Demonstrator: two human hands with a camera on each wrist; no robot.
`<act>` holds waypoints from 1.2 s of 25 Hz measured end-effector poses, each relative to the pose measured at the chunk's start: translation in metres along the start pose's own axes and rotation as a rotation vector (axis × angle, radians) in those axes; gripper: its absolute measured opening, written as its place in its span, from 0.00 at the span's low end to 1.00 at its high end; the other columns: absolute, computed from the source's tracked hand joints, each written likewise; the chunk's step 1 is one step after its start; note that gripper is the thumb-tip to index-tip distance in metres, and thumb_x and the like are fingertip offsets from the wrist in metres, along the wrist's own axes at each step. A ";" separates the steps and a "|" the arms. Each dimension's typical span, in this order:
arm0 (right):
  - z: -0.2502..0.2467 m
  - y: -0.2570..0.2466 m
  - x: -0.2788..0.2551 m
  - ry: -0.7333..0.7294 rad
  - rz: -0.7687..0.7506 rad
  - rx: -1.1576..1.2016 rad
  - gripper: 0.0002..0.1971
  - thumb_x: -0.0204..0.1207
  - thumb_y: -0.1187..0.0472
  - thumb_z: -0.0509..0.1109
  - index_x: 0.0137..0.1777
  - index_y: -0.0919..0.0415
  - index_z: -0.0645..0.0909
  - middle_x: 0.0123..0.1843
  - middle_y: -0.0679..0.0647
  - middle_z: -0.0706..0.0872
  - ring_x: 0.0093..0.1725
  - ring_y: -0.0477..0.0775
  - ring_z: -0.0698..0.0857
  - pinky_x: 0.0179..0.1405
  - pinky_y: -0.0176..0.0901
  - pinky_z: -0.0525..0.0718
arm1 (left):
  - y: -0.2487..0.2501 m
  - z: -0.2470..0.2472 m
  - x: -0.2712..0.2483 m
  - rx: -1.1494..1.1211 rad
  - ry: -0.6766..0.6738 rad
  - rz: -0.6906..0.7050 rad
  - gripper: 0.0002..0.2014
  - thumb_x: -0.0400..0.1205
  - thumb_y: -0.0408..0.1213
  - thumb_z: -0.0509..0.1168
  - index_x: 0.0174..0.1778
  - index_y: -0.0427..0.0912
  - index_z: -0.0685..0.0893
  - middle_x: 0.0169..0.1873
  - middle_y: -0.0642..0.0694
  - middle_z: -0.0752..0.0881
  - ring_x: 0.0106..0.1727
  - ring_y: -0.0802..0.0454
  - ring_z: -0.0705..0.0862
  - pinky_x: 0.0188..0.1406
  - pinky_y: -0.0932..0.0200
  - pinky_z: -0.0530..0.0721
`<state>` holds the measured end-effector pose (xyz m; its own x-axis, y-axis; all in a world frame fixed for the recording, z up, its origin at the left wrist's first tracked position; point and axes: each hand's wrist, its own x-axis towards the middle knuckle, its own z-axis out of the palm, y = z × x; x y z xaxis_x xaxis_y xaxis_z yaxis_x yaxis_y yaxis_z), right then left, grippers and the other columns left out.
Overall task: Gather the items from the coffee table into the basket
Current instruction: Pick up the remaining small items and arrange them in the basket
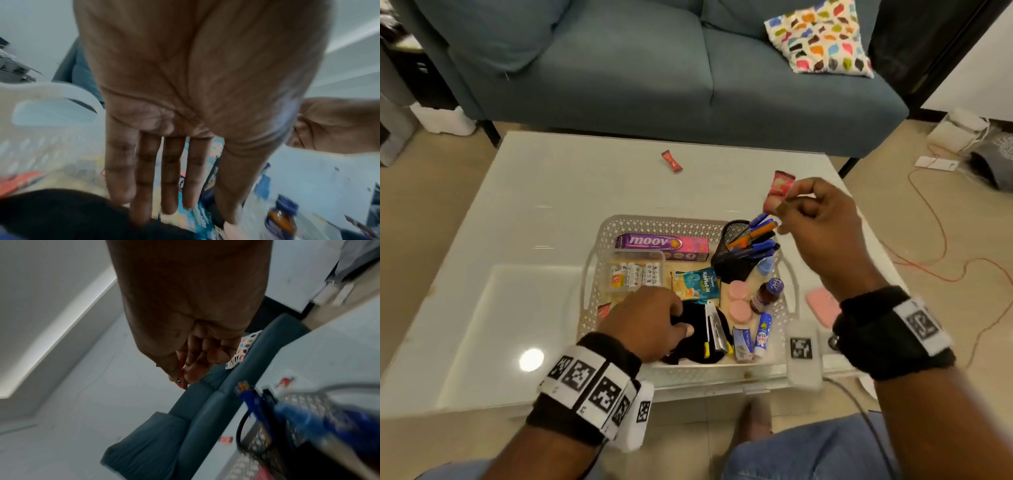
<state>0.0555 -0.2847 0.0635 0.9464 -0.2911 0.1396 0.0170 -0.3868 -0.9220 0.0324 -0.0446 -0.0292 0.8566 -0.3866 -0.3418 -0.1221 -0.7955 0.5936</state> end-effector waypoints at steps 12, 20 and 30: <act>0.158 0.051 -0.069 -0.587 0.368 -0.340 0.09 0.76 0.61 0.79 0.37 0.65 0.92 0.35 0.59 0.92 0.31 0.47 0.85 0.37 0.42 0.85 | -0.074 -0.065 -0.015 -0.115 0.449 -0.370 0.11 0.76 0.29 0.73 0.53 0.40 0.87 0.52 0.41 0.89 0.55 0.40 0.88 0.49 0.55 0.82; 0.201 0.042 -0.065 -0.773 0.454 -0.468 0.10 0.80 0.60 0.76 0.46 0.68 0.90 0.36 0.57 0.91 0.27 0.46 0.86 0.25 0.35 0.85 | -0.063 -0.070 -0.020 -0.114 0.444 -0.387 0.09 0.77 0.25 0.69 0.52 0.35 0.87 0.49 0.39 0.88 0.50 0.39 0.88 0.47 0.51 0.86; 0.156 -0.001 -0.008 -0.524 0.082 -0.353 0.09 0.78 0.56 0.80 0.43 0.62 0.90 0.34 0.48 0.89 0.33 0.43 0.85 0.43 0.41 0.88 | -0.061 -0.069 -0.020 -0.107 0.398 -0.357 0.16 0.78 0.31 0.72 0.61 0.38 0.82 0.53 0.41 0.89 0.52 0.42 0.87 0.49 0.54 0.82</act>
<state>0.0980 -0.1451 0.0068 0.9738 0.1000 -0.2040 -0.0849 -0.6728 -0.7349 0.0574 0.0439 -0.0078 0.9616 0.1218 -0.2460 0.2450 -0.7848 0.5693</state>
